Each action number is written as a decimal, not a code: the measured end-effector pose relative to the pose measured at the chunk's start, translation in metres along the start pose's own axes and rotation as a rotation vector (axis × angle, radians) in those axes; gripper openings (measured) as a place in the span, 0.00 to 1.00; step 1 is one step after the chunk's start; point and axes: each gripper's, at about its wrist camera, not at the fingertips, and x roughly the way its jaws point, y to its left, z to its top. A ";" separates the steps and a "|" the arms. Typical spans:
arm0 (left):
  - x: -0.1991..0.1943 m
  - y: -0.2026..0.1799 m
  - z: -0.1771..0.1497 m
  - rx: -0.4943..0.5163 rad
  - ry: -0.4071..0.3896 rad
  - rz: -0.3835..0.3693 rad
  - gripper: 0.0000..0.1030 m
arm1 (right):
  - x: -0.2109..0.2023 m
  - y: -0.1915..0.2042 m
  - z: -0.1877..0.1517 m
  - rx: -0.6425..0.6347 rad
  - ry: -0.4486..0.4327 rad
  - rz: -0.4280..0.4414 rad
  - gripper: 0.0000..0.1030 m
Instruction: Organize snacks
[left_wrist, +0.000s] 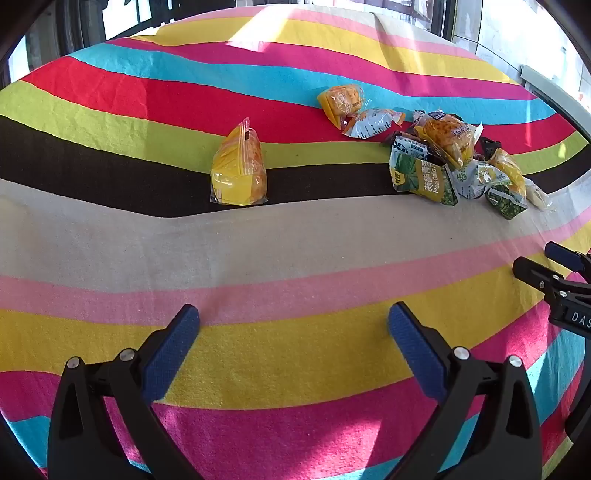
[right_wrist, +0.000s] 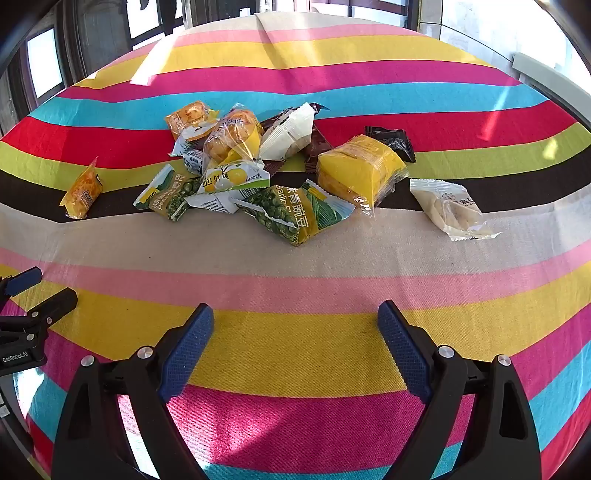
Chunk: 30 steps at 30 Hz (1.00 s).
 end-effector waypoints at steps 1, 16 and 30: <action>0.000 0.000 -0.001 0.000 0.000 0.000 0.99 | 0.001 0.000 0.000 0.007 0.008 0.009 0.85; 0.000 -0.001 -0.001 0.005 0.011 0.007 0.99 | 0.001 0.000 0.001 0.007 0.001 0.009 0.85; 0.001 -0.001 0.000 0.006 0.014 0.008 0.99 | 0.001 0.000 0.001 0.007 0.000 0.010 0.85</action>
